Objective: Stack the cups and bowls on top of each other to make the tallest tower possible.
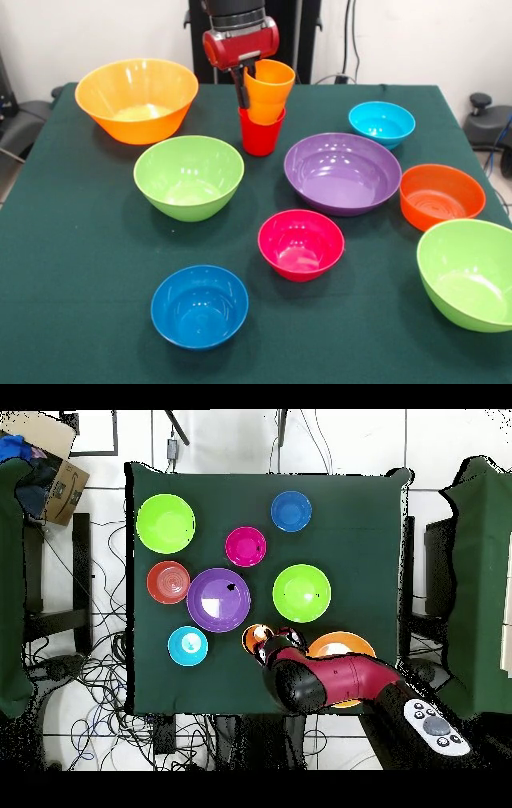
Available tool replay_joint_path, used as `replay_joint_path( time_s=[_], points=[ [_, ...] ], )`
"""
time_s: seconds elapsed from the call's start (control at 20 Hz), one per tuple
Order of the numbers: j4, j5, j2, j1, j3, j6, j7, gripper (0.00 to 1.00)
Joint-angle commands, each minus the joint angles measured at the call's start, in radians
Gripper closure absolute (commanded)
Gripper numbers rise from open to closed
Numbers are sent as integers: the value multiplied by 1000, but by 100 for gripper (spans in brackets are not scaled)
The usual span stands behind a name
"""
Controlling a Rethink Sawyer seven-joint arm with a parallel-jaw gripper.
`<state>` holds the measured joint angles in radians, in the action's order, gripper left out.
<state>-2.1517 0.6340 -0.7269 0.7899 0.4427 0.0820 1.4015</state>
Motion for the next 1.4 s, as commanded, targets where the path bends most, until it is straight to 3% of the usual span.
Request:
replay_joint_path(
  time_s=[0.05, 1.4],
  points=[
    [35, 64, 24, -6, -6, 70, 36, 100],
    [-72, 24, -41, 71, 71, 140, 18, 100]
  ],
)
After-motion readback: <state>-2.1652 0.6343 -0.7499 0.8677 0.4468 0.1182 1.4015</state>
